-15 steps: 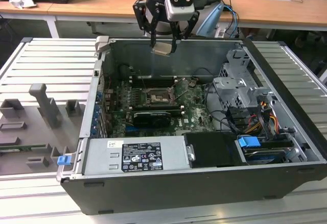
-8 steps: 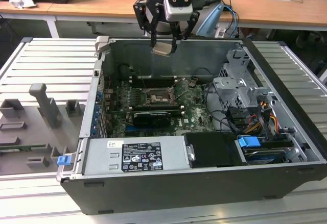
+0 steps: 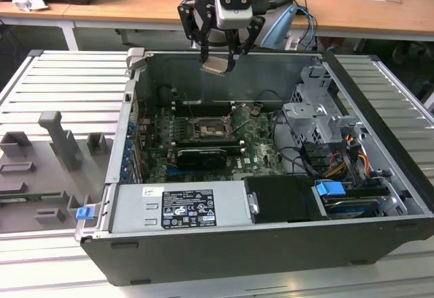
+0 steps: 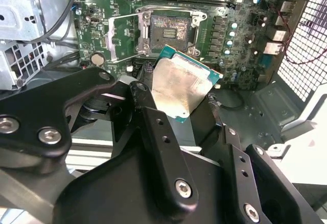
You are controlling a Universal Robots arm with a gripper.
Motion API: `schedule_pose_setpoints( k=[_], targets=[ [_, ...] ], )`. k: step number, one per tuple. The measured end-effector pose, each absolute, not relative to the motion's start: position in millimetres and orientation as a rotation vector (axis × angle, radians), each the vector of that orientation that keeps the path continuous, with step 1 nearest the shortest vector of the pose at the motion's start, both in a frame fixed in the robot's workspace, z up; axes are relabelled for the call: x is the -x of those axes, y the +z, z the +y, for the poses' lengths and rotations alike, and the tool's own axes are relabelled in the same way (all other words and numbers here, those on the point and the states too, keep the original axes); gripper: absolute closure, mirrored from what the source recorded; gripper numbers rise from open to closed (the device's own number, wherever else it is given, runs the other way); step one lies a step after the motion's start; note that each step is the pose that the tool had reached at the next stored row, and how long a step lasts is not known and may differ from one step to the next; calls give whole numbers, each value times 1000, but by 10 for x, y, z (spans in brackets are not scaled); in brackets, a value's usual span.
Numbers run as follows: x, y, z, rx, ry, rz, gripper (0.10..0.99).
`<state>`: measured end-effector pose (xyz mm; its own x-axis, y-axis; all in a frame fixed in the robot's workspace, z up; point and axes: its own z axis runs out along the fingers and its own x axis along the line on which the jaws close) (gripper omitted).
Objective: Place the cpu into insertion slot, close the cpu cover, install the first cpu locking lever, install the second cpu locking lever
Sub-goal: 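Place the cpu into insertion slot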
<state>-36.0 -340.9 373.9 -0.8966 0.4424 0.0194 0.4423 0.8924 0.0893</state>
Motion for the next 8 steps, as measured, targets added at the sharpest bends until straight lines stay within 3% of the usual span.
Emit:
schedule_pose_setpoints(
  k=[8],
  targets=[
    [360,3732,-3408,-767,144,3040,549]
  ],
)
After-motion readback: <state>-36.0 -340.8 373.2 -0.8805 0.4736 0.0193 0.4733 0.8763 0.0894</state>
